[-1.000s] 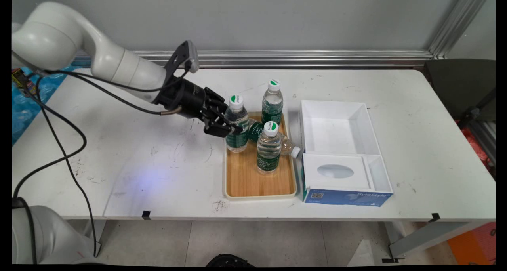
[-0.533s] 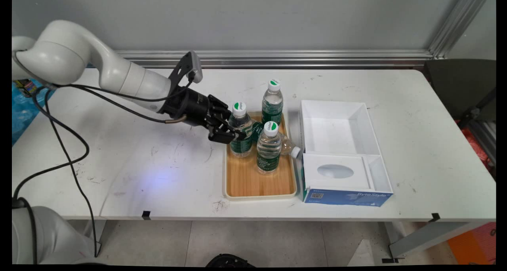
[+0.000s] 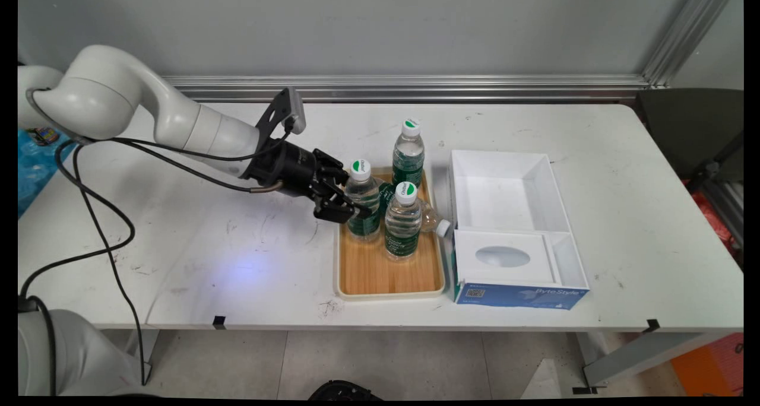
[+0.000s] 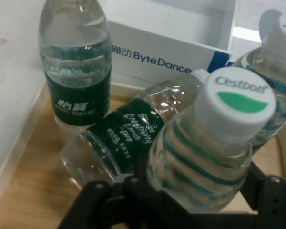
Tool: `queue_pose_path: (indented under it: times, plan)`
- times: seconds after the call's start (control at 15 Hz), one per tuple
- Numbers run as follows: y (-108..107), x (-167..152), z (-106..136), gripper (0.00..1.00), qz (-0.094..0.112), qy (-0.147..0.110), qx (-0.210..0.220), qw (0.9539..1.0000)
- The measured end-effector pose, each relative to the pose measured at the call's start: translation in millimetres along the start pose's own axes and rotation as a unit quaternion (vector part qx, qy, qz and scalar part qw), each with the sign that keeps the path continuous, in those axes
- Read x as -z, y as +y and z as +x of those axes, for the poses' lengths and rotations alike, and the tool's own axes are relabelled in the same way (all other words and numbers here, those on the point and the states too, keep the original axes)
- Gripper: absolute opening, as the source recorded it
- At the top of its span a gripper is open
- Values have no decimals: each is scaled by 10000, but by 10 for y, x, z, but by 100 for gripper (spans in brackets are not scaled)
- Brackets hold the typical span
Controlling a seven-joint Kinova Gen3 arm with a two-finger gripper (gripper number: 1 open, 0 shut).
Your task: Place the picked object on the tray
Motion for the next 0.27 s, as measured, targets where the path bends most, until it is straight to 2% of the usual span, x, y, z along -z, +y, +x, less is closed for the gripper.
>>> queue_pose_path:
  times: [0.07, 0.27]
  plan:
    - [4, -6, -9, 100, -9, 5, 4, 10000]
    - [13, -17, -33, 100, -31, 9, 15, 10000]
